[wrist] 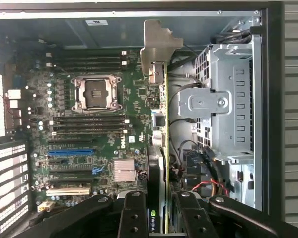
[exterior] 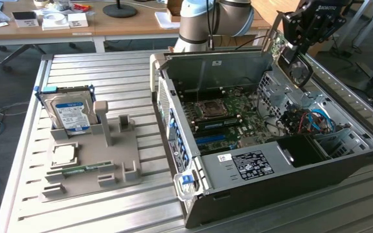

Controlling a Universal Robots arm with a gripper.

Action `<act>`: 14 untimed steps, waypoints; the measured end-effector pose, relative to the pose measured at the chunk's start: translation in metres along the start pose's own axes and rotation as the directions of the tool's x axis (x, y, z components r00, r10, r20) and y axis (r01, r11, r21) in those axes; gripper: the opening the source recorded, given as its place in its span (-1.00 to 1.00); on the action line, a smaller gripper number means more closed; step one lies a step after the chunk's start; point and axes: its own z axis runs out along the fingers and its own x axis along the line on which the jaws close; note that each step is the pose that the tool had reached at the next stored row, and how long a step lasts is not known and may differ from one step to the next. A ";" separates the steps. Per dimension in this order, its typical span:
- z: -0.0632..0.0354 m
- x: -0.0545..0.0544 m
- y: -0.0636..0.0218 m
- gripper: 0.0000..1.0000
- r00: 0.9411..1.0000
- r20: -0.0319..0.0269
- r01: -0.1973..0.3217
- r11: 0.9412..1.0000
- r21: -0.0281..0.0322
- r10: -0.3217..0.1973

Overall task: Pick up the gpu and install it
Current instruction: 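Pick up the gpu and move the gpu toward the slot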

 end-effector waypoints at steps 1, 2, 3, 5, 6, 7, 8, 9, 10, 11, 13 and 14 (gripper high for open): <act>0.0000 0.000 0.0000 -0.47 1.000 0.000 0.000 1.000 0.000 0.000; 0.0000 0.000 0.0000 -0.47 1.000 0.000 0.000 1.000 0.000 0.000; 0.0000 0.000 0.0000 -0.47 1.000 0.000 0.000 1.000 0.000 0.000; 0.0000 0.000 0.0000 -0.47 1.000 0.000 0.000 1.000 0.000 0.000; 0.0000 0.000 0.0000 -0.47 1.000 0.000 0.000 1.000 0.000 0.000; 0.0000 -0.001 0.0000 -0.47 1.000 0.000 0.000 1.000 0.000 0.000; 0.0000 -0.002 0.0000 -0.47 1.000 0.000 0.000 1.000 0.000 0.000; 0.0001 -0.004 0.0001 -0.47 1.000 0.000 0.000 1.000 0.000 0.000; 0.0001 -0.005 0.0003 -0.47 1.000 0.000 0.000 1.000 0.000 0.000; 0.0002 -0.006 0.0003 -0.47 1.000 0.000 0.000 1.000 0.000 0.000; 0.0001 -0.006 0.0003 -0.47 1.000 0.000 0.000 1.000 0.000 0.000; 0.0001 -0.006 0.0003 -0.47 1.000 0.000 0.000 1.000 0.000 0.000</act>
